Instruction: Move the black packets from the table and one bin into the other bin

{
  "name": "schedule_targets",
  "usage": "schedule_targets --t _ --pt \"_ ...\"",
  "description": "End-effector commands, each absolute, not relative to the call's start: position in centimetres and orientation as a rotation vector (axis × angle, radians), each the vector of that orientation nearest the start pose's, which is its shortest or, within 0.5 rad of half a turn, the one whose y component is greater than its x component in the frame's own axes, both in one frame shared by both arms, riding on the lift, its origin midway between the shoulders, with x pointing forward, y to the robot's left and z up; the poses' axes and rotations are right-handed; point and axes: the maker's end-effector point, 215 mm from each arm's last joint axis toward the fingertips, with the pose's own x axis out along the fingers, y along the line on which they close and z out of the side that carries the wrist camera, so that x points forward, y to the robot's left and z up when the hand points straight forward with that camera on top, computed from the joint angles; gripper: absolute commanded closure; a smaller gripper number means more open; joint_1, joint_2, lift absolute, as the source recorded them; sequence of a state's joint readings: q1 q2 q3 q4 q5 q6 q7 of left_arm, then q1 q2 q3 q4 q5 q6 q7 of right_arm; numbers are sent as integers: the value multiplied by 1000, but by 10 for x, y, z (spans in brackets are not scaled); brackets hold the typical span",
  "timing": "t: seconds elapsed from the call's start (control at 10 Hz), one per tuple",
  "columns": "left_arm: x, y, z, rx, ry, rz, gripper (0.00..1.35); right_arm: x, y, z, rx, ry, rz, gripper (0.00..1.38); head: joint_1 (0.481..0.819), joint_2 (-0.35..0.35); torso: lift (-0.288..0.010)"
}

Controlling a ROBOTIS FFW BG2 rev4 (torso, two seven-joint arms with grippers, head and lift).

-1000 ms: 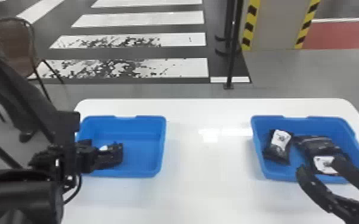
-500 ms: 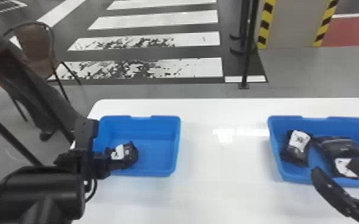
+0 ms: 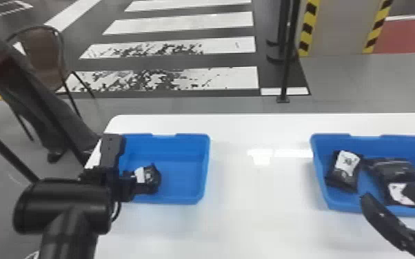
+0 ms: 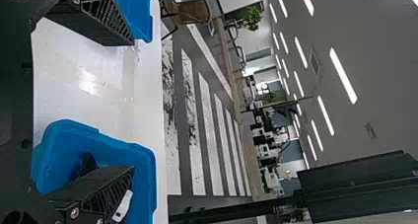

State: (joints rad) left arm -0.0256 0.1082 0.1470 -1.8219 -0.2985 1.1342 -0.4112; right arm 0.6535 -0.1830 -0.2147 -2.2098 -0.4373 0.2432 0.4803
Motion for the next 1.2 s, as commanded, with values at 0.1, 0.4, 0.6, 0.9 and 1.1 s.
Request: schedule_targets --t 0.1,0.4,0.6,0.9,1.1 --pt "489 355 -498 106 937 31 153 384 -224 -339 226 173 442 125 695 160 -110" --pt "484 365 -507 127 1010 80 802 383 -224 -340 226 173 441 125 695 174 -110" --pt "487 363 -513 160 1031 81 1131 383 -225 -340 228 172 442 125 695 180 -110" --pt "508 349 -504 185 928 37 1220 383 -225 -339 230 166 443 125 695 172 -110" --pt "516 337 -480 173 839 10 1220 384 -225 -334 232 150 444 125 695 153 -110"
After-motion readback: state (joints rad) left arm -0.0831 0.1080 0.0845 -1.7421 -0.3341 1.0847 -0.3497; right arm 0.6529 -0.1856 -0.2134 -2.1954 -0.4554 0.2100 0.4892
